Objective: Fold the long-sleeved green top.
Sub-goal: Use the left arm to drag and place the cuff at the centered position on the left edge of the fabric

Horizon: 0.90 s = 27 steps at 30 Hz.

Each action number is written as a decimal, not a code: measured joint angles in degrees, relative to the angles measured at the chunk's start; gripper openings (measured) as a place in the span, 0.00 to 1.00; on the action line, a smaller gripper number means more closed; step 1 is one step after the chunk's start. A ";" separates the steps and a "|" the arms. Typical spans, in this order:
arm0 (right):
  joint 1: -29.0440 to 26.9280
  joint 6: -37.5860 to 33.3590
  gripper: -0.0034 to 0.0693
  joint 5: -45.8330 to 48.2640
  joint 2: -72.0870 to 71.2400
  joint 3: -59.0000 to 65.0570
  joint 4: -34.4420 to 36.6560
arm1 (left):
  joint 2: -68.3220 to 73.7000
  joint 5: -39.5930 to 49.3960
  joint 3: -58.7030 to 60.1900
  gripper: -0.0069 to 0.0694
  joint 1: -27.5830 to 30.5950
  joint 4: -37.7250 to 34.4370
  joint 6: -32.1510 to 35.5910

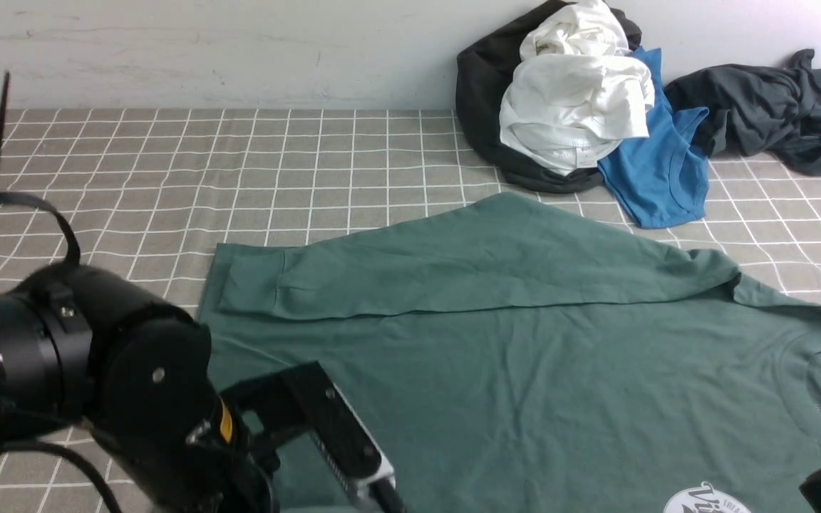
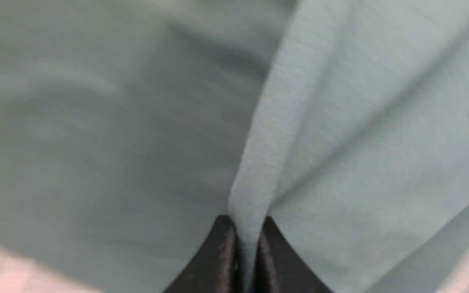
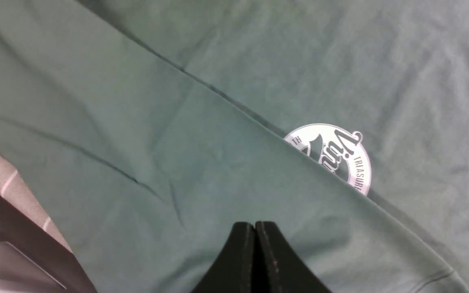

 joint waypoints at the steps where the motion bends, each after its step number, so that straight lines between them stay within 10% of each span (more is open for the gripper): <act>1: 0.00 0.00 0.03 0.00 0.00 0.00 -0.20 | 0.34 0.11 -1.96 0.11 1.21 0.84 -0.05; 13: 0.00 0.00 0.03 -1.31 0.06 0.00 -1.80 | 13.42 -3.27 -13.12 0.20 11.70 2.98 -0.07; 21: 0.00 -0.20 0.03 -7.94 0.41 0.01 -4.17 | 19.36 -7.00 -16.83 0.69 13.22 9.16 -13.02; 27: 0.00 -0.20 0.03 -13.96 4.10 -0.32 -7.15 | 22.65 -5.72 -27.30 0.84 19.29 8.75 -16.85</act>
